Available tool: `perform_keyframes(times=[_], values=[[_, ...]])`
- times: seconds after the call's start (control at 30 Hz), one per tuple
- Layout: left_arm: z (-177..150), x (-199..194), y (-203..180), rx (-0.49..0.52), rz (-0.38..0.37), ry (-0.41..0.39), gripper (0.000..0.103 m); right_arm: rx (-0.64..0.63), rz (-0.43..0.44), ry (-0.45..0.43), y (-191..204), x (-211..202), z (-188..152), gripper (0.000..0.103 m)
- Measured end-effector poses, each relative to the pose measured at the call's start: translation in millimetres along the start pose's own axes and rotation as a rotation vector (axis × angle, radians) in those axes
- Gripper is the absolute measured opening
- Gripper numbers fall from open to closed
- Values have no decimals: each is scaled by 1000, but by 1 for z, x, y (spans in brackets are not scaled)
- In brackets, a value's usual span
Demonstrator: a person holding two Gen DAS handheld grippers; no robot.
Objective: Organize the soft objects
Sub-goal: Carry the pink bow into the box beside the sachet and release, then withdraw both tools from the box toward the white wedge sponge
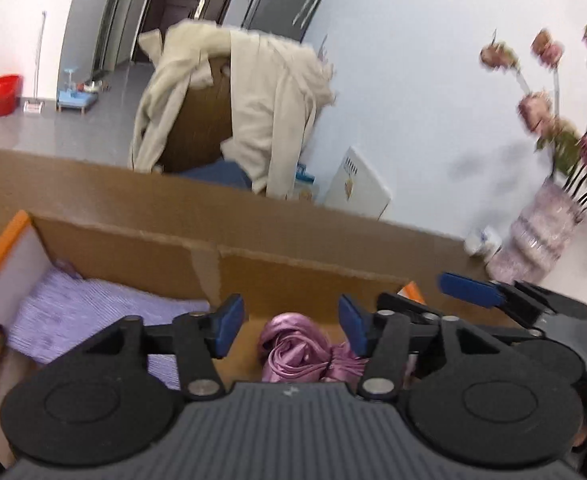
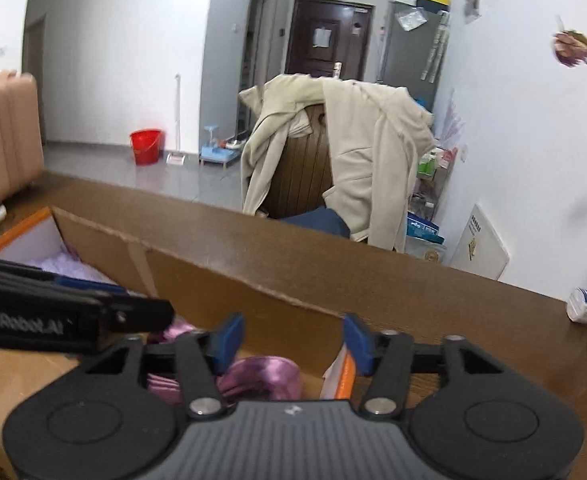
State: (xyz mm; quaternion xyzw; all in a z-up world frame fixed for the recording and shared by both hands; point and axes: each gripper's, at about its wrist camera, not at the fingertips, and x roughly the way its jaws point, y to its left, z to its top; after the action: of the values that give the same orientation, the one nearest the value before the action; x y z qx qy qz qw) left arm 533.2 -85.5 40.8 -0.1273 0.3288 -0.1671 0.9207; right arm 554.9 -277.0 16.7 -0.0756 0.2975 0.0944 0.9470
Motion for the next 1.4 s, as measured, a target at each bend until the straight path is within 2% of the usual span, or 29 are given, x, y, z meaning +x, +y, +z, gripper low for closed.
perform_keyframes(times=[0.07,0.17,0.4,0.5,0.7,0.77,0.8,0.87,0.93,1.0,1.1,1.17,1.27,1.4], values=[[8,-27,-4,21,18,-38,61,42,2,-50,-5,-27,6,79],[12,-73,-5,85,32,-88,65,65,17,-108,-15,-73,17,87],[-9,-169,-2,206,142,-179,79,56,-15,-181,-22,-177,11,95],[-33,-204,-3,273,166,-209,80,34,-11,-208,-14,-213,-4,97],[-106,-265,-3,335,209,-302,90,50,-9,-273,17,-279,-63,98],[-140,-285,-5,361,230,-328,93,41,-2,-307,33,-303,-88,101],[-157,-294,-7,372,242,-352,99,43,1,-322,42,-314,-102,102],[-193,-312,-10,387,253,-412,101,42,7,-356,58,-333,-130,103],[-225,-327,-12,373,241,-438,102,55,18,-375,75,-347,-163,103],[-251,-337,-12,319,223,-441,103,94,21,-379,89,-356,-193,103],[-288,-347,-8,269,174,-382,103,159,6,-375,109,-364,-238,103],[-304,-347,-9,307,175,-341,103,223,-6,-358,122,-364,-265,103],[-307,-344,-10,314,175,-324,103,250,38,-304,138,-361,-295,103],[-307,-341,-6,296,170,-322,103,248,26,-281,142,-356,-298,103]])
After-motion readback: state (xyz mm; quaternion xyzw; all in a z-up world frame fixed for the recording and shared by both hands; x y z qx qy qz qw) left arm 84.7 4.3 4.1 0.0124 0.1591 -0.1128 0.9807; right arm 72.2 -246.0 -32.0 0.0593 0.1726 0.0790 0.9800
